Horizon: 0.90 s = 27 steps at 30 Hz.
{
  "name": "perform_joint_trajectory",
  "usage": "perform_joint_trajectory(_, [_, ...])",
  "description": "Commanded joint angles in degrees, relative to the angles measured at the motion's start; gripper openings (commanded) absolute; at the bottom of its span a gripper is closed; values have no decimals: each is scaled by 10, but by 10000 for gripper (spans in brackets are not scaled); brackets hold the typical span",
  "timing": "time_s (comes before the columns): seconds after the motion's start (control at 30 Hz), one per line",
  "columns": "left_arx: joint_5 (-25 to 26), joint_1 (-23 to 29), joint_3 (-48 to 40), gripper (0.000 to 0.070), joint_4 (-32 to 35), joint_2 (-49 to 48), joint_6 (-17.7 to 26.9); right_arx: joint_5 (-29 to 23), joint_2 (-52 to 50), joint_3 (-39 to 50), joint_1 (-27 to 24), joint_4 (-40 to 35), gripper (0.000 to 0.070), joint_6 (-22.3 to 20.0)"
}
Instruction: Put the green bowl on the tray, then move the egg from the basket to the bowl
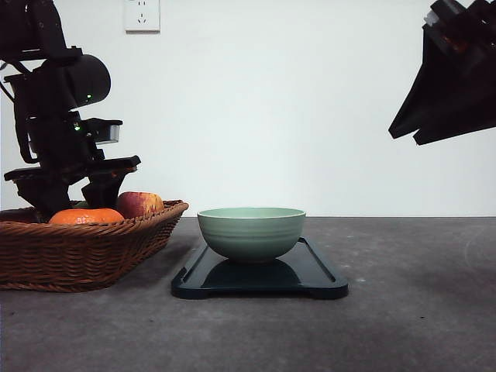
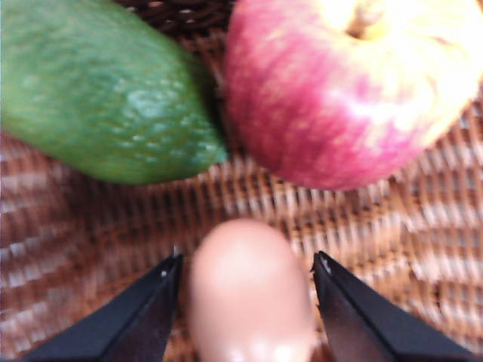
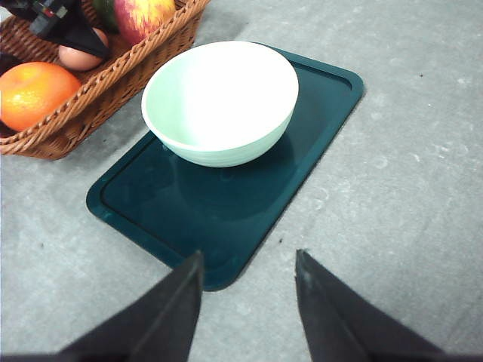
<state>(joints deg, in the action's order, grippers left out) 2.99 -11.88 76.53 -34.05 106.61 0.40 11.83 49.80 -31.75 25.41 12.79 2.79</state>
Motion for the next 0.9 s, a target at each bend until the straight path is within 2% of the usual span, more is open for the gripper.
perform_joint_trajectory(0.0, [-4,-1,14,349,3,13,2,-3,4,-3,3,-6,239,-5])
perform_joint_trajectory(0.37, [-4,-2,14,343,-8,13,2,-15,4,-3,3,-8,239,-5])
perform_joint_trajectory(0.53, [-4,-2,14,213,-11,13,2,-14,4,-3,3,-8,239,-5])
perform_joint_trajectory(0.87, [-4,-2,20,212,-34,12,0,-15,4,-3,3,-8,239,-5])
